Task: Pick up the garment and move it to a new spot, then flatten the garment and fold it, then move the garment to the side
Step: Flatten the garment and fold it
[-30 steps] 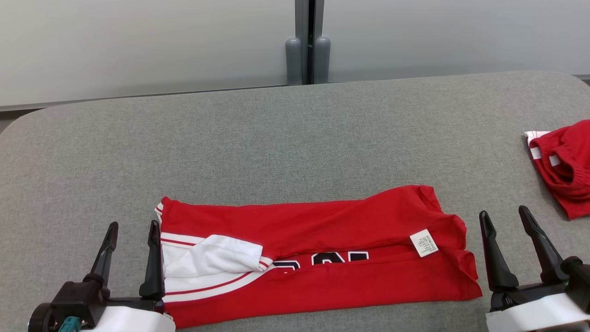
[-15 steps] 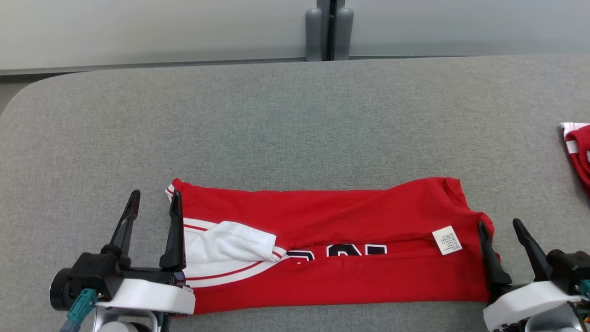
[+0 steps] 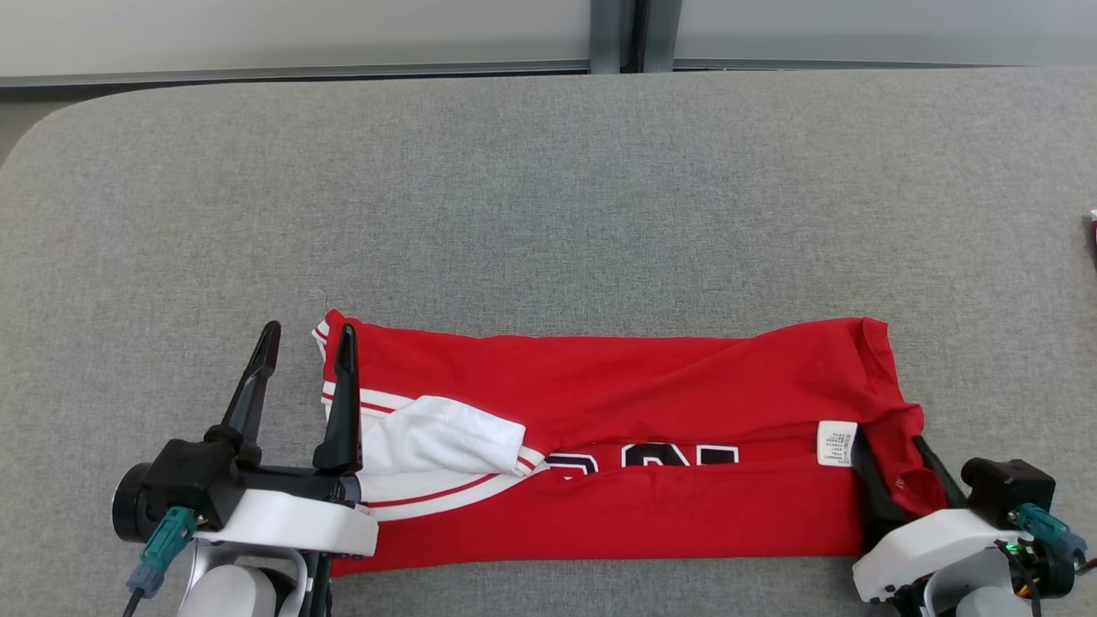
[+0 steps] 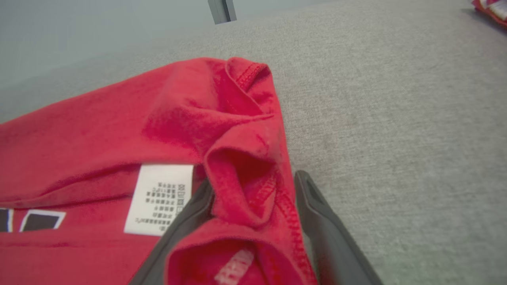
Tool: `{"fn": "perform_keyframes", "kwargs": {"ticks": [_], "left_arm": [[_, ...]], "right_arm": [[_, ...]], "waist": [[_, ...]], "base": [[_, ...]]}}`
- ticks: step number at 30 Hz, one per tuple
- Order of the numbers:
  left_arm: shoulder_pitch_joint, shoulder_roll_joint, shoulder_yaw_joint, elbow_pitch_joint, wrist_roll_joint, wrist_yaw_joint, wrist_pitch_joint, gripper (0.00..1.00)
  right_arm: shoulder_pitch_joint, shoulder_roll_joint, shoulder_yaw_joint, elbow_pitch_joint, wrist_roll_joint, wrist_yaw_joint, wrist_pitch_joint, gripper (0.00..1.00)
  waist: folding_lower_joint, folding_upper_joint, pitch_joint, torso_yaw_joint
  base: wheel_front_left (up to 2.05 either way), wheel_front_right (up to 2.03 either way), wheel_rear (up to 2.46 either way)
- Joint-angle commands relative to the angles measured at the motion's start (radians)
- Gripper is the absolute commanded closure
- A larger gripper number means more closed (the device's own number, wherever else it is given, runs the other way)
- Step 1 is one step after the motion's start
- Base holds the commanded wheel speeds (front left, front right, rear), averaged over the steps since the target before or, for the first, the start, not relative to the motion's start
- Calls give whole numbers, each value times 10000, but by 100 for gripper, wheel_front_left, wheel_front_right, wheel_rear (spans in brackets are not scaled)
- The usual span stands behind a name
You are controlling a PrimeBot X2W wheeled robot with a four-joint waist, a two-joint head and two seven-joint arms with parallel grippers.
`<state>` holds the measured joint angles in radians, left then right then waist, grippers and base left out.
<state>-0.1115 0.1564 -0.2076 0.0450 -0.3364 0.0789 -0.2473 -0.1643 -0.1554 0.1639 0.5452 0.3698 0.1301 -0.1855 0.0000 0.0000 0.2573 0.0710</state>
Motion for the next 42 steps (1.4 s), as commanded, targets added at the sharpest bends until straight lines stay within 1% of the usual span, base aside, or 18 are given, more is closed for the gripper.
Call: {"fn": "perform_keyframes", "kwargs": {"ticks": [1, 3, 6, 11, 16, 17, 21, 24, 25, 28, 31, 32, 34, 36, 40, 42], "left_arm": [[-167, 51, 33, 46, -3, -82, -34, 0], [-238, 71, 71, 93, -13, -79, -69, 0], [-221, 106, 124, 147, -6, -90, -100, 0], [-206, 113, 190, 206, -13, -107, -124, 0], [-142, 53, 182, 219, -44, -123, -150, 0], [-103, 22, 191, 247, -138, -167, -143, 0], [-42, 103, 239, 285, -135, -87, -148, 0], [-18, 129, 261, 273, -159, -69, -148, 0], [-18, 129, 261, 273, -159, -69, -148, 0], [-37, 138, 212, 261, -160, -59, -105, 0], [-62, 148, 169, 227, -160, -47, -83, 0], [-83, 162, 164, 201, -170, -18, -76, 0], [-142, 164, 135, 157, -163, -7, -53, 0], [-241, 159, 85, 152, -135, -12, -45, 0], [-422, 110, 1, 186, -123, -47, -54, 0], [-529, 55, -69, 235, -119, -86, -68, 0]], "right_arm": [[203, 188, 360, 483, 119, 20, 227, 100], [167, 106, 496, 543, 325, 19, 120, 100], [94, -209, 458, 365, 576, -7, -139, 100], [165, -951, 12, -65, 739, -30, -406, 100], [416, -1625, -641, -544, 709, -7, -460, 100], [507, -1726, -759, -627, 718, -7, -425, 100], [571, -1992, -995, -1364, 696, -6, -329, 100], [475, -1890, -654, -2452, 576, -3, 149, 100], [475, -1890, -654, -2452, 576, -3, 149, 100], [338, -1570, -136, -3725, 471, -3, 979, 100], [127, -1063, 570, -4760, 427, 4, 1790, 100], [-136, -720, 1217, -5153, 524, 4, 2141, 100], [-426, -354, 1956, -5224, 706, 4, 2293, 100], [-746, 38, 2696, -5013, 915, 4, 2345, 100], [-1453, 612, 4147, -4238, 1434, 5, 2070, 100], [-1813, 762, 4807, -3731, 1692, 5, 1860, 100]], "waist": [[0, 0, 23, 1], [0, 0, 53, -11], [0, 0, 54, -57], [0, 0, -24, -131], [0, 0, -127, -181], [0, 0, -142, -197], [0, 0, -213, -268], [0, 0, -292, -331], [0, 0, -292, -331], [0, 0, -363, -343], [0, 0, -404, -324], [0, 0, -377, -321], [0, 0, -315, -280], [0, 0, -240, -197], [0, 0, -49, 8], [0, 0, 44, 129]], "base": [[0, 0, 0], [0, 0, 0], [0, 0, 0], [0, 0, 0], [0, 0, 0], [0, 0, 0], [0, 0, 0], [0, 0, 0], [0, 0, 0], [0, 0, 0], [0, 0, 0], [0, 0, 0], [0, 0, 0], [0, 0, 0], [0, 0, 0], [0, 0, 0]]}}
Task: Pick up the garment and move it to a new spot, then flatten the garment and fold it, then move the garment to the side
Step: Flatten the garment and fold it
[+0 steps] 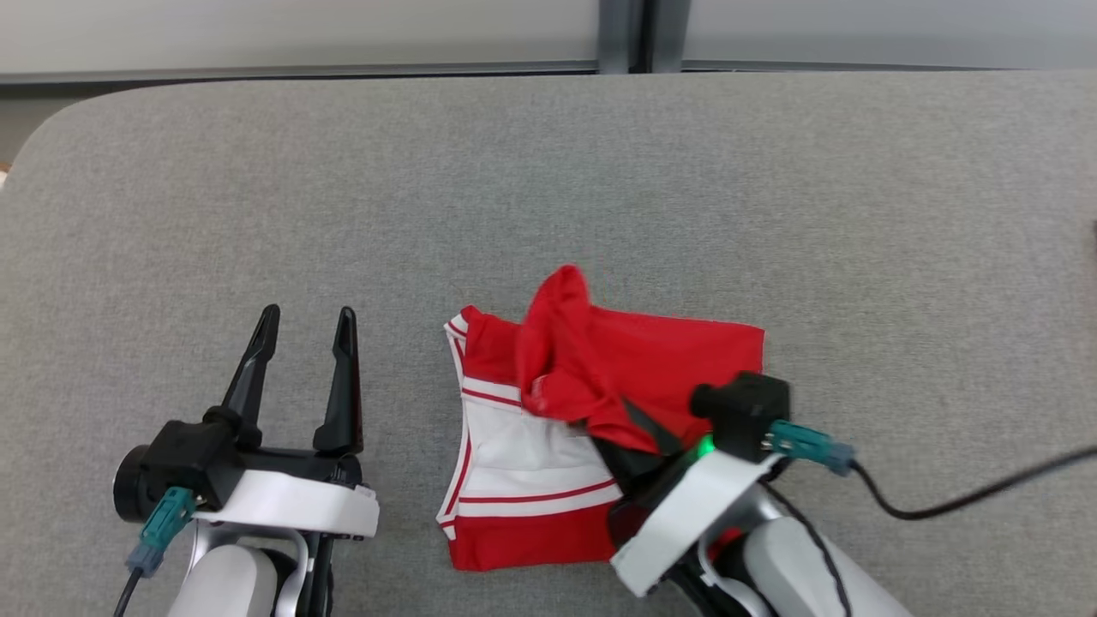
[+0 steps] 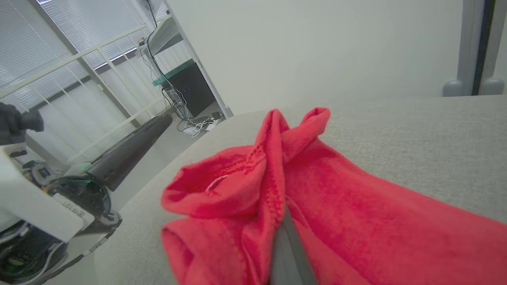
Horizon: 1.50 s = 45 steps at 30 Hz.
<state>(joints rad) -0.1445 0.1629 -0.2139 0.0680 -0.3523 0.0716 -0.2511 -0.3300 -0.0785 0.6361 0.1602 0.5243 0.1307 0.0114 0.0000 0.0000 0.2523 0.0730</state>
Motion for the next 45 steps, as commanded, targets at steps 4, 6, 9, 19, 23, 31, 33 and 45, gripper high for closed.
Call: {"fn": "perform_keyframes", "kwargs": {"ticks": [4, 6, 9, 19, 23, 31, 33, 45], "left_arm": [[-389, -127, -130, 180, 53, -90, -68, 0], [-491, -185, -156, 254, 48, -118, -64, 0], [-581, -220, -143, 333, 69, -166, -94, 0], [-639, -137, 55, 532, 174, -184, -138, 0], [-562, -57, 161, 543, 250, -153, -138, 0], [-233, 133, 416, 411, 382, -93, -143, 0], [-137, 198, 497, 356, 387, -75, -145, 0], [649, 377, 561, 108, 434, 16, -107, 0]], "right_arm": [[-746, 167, 1151, 1333, 564, -1, -502, 100], [-985, 208, 1555, 1848, 740, -1, -785, 82], [-1314, 246, 2076, 2384, 957, -1, -1210, 0], [-2284, -222, 2684, 1591, 806, -1, -2631, 0], [-1862, -712, 1382, 935, 431, -2, -2753, 0], [-307, -1510, -2051, 127, -732, -1, -2777, 0], [203, -1674, -2922, -41, -1044, -1, -2777, 0], [2436, -1719, -5033, -1247, -2014, -1, -1837, 0]], "waist": [[0, 0, 234, 355], [0, 0, 297, 422], [0, 0, 385, 465], [0, 0, 344, 155], [0, 0, 173, -8], [0, 0, -152, -377], [0, 0, -272, -484], [0, 0, -792, -827]], "base": [[0, 0, 0], [0, 0, 0], [0, 0, 0], [0, 0, 0], [0, 0, 0], [0, 0, 0], [0, 0, 0], [0, 0, 0]]}}
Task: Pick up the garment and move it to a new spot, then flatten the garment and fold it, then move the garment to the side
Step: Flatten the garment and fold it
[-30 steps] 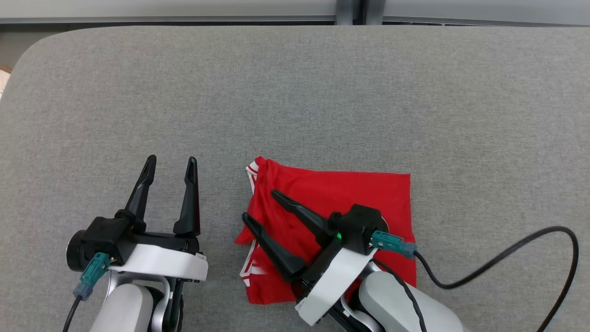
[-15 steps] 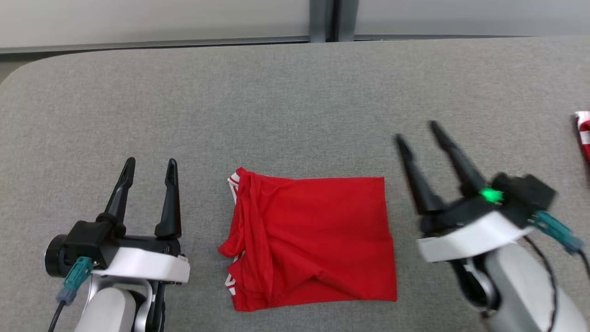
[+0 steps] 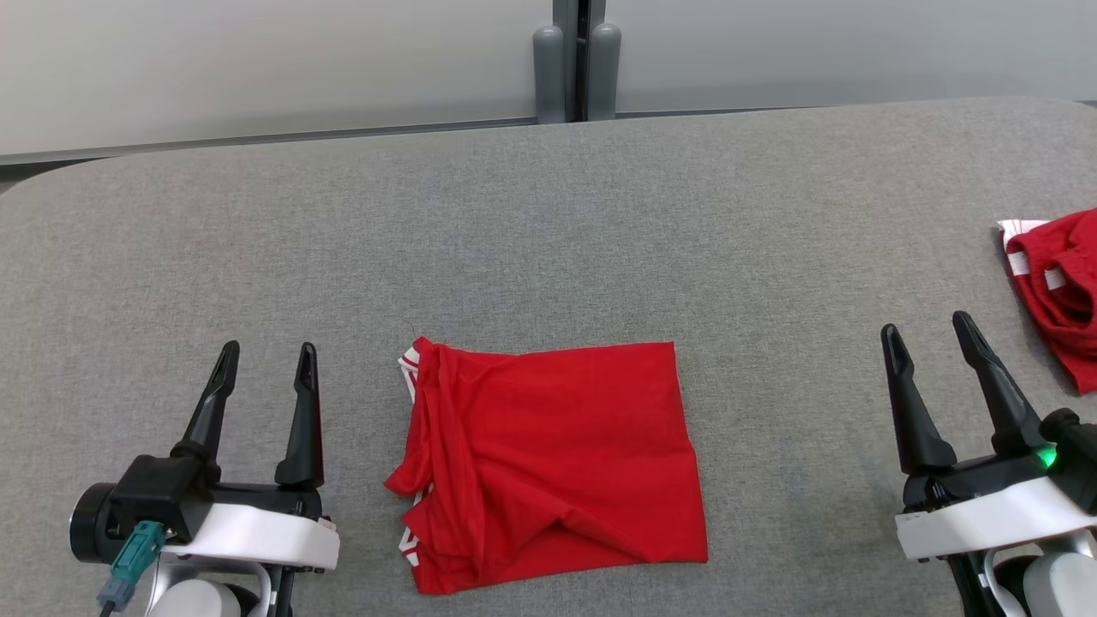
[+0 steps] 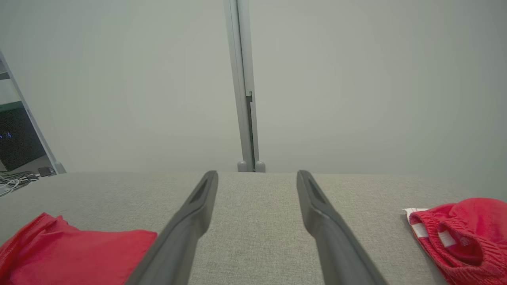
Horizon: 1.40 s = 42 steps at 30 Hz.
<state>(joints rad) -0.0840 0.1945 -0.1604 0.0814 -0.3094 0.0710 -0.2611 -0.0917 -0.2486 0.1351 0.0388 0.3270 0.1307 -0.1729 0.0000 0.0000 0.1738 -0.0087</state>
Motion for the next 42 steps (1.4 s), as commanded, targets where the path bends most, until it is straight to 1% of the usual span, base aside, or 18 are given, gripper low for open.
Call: {"fn": "perform_keyframes", "kwargs": {"ticks": [1, 11, 14, 15, 16, 17, 20, 25, 26, 28, 31, 36, 37, 42], "left_arm": [[89, 63, 8, -50, 9, 34, 14, 0], [64, 50, -209, -247, 53, 108, 152, 0], [1, 57, -238, -312, 48, 116, 183, 0], [-43, 59, -250, -337, 47, 115, 197, 0], [-95, 60, -254, -375, 49, 126, 182, 0], [-143, 59, -268, -407, 62, 132, 183, 0], [-374, 14, -351, -472, 92, 92, 184, 0], [-846, -170, -583, -410, 116, -9, 126, 0], [-846, -170, -583, -410, 116, -9, 126, 0], [-1004, -274, -662, -337, 118, -78, 107, 0], [-1196, -411, -770, -199, 105, -139, 54, 0], [-1442, -590, -837, 21, 114, -242, 1, 0], [-1511, -630, -828, 105, 114, -273, -13, 0], [-1662, -714, -826, 262, 160, -359, -38, 0]], "right_arm": [[111, 2, -46, -118, -42, -1, 78, 0], [254, 195, -207, -483, -142, -1, 339, 0], [110, 153, -55, -523, -219, -1, 455, 0], [3, 151, 92, -527, -167, -1, 510, 33], [-101, 116, 318, -491, -124, -1, 604, 73], [-199, 84, 621, -415, -60, -1, 690, 100], [-625, -17, 1795, -136, 119, -1, 907, 100], [-1528, 57, 4223, 661, 682, -1, 963, 100], [-1528, 57, 4223, 661, 682, -1, 963, 100], [-1967, 119, 5199, 1063, 987, -1, 900, 100], [-2578, 111, 6370, 1724, 1530, -2, 741, 100], [-3435, -74, 7766, 2746, 2353, -1, 584, 100], [-3714, -191, 8234, 3133, 2658, -1, 624, 100], [-4162, -289, 9301, 3809, 3479, 1, 653, 100]], "waist": [[0, 0, -13, -19], [0, 0, -11, 76], [0, 0, 23, 133], [0, 0, 61, 161], [0, 0, 110, 191], [0, 0, 167, 233], [0, 0, 401, 444], [0, 0, 782, 924], [0, 0, 782, 924], [0, 0, 922, 1090], [0, 0, 1067, 1322], [0, 0, 1271, 1575], [0, 0, 1344, 1625], [0, 0, 1452, 1687]], "base": [[0, 0, 0], [0, 0, 0], [0, 0, 0], [0, 0, 0], [0, 0, 0], [0, 0, 0], [0, 0, 0], [0, 0, 0], [0, 0, 0], [0, 0, 0], [0, 0, 0], [0, 0, 0], [0, 0, 0], [0, 0, 0]]}}
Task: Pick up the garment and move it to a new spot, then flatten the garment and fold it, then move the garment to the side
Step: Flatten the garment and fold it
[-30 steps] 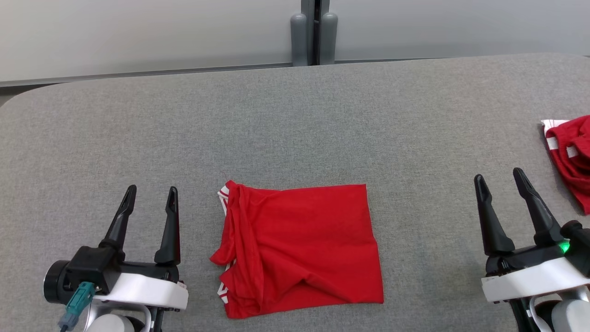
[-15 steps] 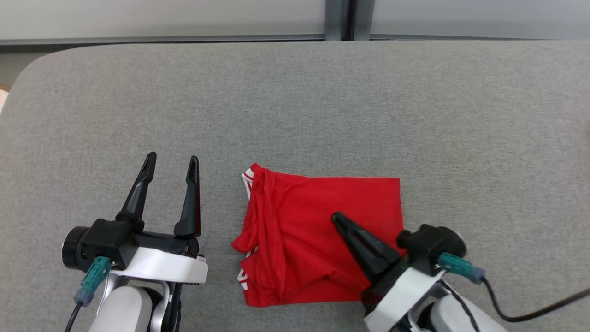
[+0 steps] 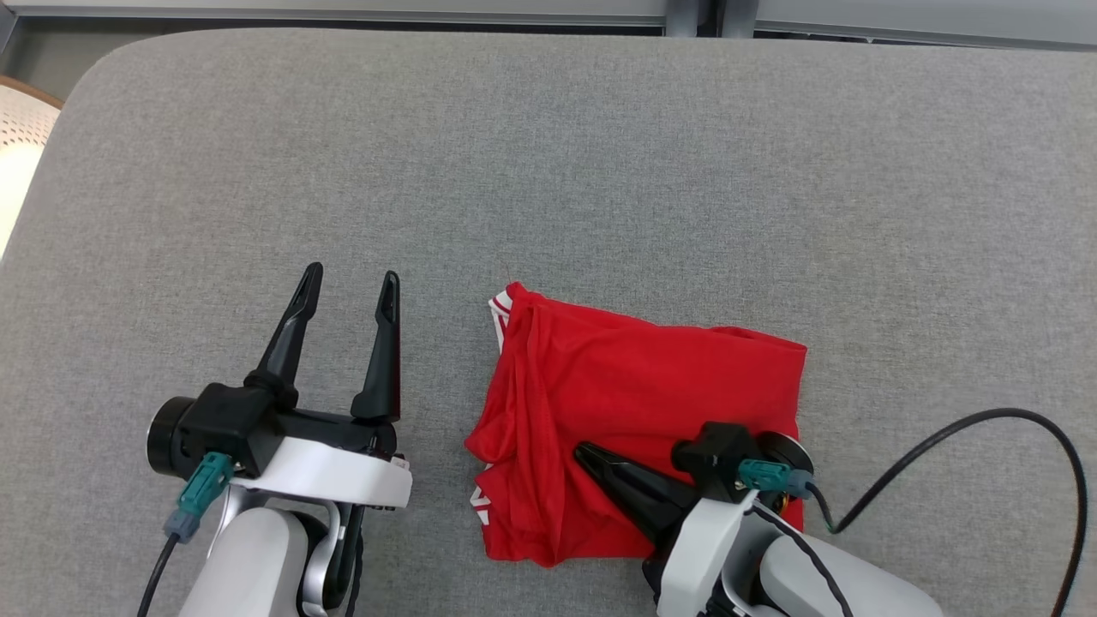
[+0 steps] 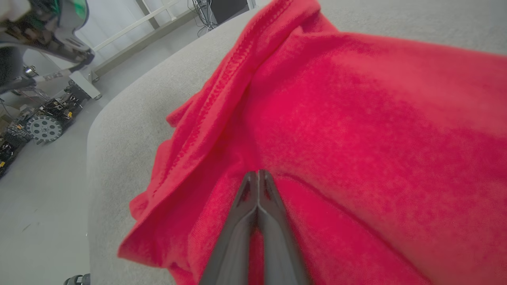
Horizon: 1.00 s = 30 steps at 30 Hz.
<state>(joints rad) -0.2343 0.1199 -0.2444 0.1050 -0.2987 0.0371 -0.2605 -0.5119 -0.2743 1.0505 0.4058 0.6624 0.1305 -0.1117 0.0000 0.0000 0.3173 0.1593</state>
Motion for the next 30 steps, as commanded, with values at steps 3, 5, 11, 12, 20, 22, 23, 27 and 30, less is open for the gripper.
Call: {"fn": "perform_keyframes", "kwargs": {"ticks": [3, 5, 11, 12, 20, 22, 23, 27, 30], "left_arm": [[-250, -26, 8, 71, 88, -103, -45, 0], [-253, -70, 25, 87, 114, -139, -48, 0], [-241, -160, 138, 103, 207, -252, -49, 0], [-232, -165, 166, 109, 228, -259, -50, 0], [69, -103, 356, 274, 400, -318, -51, 0], [212, -59, 421, 298, 396, -309, -51, 0], [276, -43, 450, 306, 391, -300, -51, 0], [482, 49, 606, 245, 359, -254, -51, 0], [721, 131, 782, 134, 305, -204, -52, 0]], "right_arm": [[-198, 22, 776, 454, 459, 26, 181, 100], [-373, 178, 1059, 551, 619, 27, 48, 100], [-1012, 465, 1569, 602, 773, 38, -501, 100], [-1102, 492, 1589, 517, 772, 35, -646, 100], [-835, 170, 643, 336, 777, 12, -1185, 77], [-576, 38, -15, 218, 686, 12, -1313, 5], [-460, -11, -385, 123, 591, 12, -1388, 0], [84, -150, -1829, -173, 217, 12, -1482, 0], [701, -214, -3544, -602, -396, 12, -1537, 0]], "waist": [[0, 0, 59, 12], [0, 0, 80, 3], [0, 0, 78, -96], [0, 0, 54, -126], [0, 0, -474, -443], [0, 0, -652, -556], [0, 0, -736, -617], [0, 0, -984, -827], [0, 0, -1177, -1039]], "base": [[0, 0, 0], [0, 0, 0], [0, 0, 0], [0, 0, 0], [0, 0, 0], [0, 0, 0], [0, 0, 0], [0, 0, 0], [0, 0, 0]]}}
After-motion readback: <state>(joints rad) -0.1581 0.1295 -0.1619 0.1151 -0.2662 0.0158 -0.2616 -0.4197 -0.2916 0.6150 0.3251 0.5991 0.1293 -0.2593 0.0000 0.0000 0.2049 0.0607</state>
